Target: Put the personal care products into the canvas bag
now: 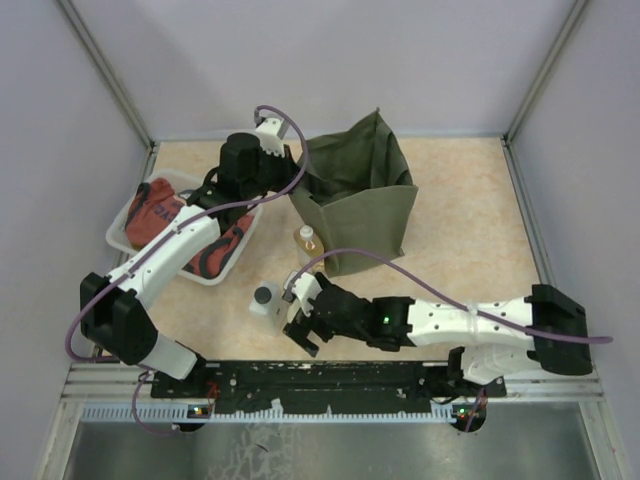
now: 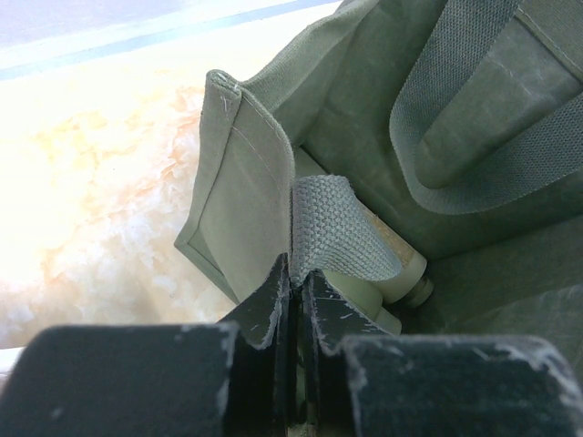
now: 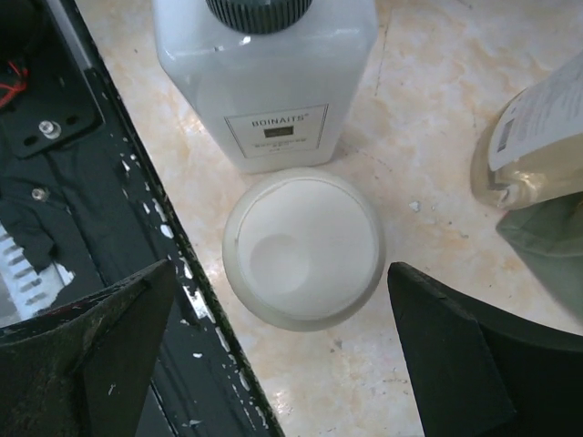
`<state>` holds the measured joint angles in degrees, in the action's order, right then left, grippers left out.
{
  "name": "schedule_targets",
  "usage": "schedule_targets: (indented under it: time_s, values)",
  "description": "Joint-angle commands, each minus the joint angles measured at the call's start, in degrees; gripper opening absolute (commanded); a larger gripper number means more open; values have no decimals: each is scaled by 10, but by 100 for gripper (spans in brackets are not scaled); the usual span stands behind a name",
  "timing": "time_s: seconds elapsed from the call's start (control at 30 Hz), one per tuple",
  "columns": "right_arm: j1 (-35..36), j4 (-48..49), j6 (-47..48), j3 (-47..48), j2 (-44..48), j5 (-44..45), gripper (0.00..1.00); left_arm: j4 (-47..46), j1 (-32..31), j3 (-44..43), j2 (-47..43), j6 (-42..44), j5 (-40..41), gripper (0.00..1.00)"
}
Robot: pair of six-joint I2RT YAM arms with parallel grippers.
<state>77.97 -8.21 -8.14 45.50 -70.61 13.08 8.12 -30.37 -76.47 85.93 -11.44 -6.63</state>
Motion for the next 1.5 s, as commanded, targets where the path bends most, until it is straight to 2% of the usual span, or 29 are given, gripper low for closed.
schedule_targets:
  time_s: [0.0, 0.37, 0.47, 0.53, 0.63, 0.7, 0.77, 0.87, 1.03, 1.2, 1.37, 1.47]
  values:
    - [6, 38, -9, 35, -39, 8, 99, -1, 1, -2, 2, 12, 0, 0]
    - [6, 107, 1, 19, -91, 24, 99, -9, 1, 7, -1, 12, -3, 0]
    - [6, 124, 3, 15, -100, 18, 93, -10, 1, 9, -1, 13, -2, 0]
    - [6, 128, 4, 15, -105, 15, 81, -10, 1, 10, 0, 12, -1, 0]
    - [6, 132, 3, 13, -102, 18, 45, -10, 1, 11, 0, 13, -1, 0]
    - [6, 131, 1, 12, -98, 21, 26, -10, 1, 12, 0, 12, -1, 0]
    - [6, 118, -2, 14, -91, 33, 12, -11, 1, 13, 0, 11, -2, 0]
    - [6, 69, -10, 29, -68, 72, 0, -11, 1, 14, 0, 12, -4, 0]
    - [5, -95, -23, 104, 16, 160, 0, -10, 1, 16, 0, 12, -4, 0]
    - [-22, -218, -32, 204, 122, 189, 0, -19, 1, 19, 0, 8, -6, 0]
    - [-46, -239, 33, 296, 170, 254, 0, -24, 1, 18, 2, 6, -10, 0]
    - [-66, -207, 104, 354, 168, 279, 0, -25, 1, 16, 5, 5, -13, 0]
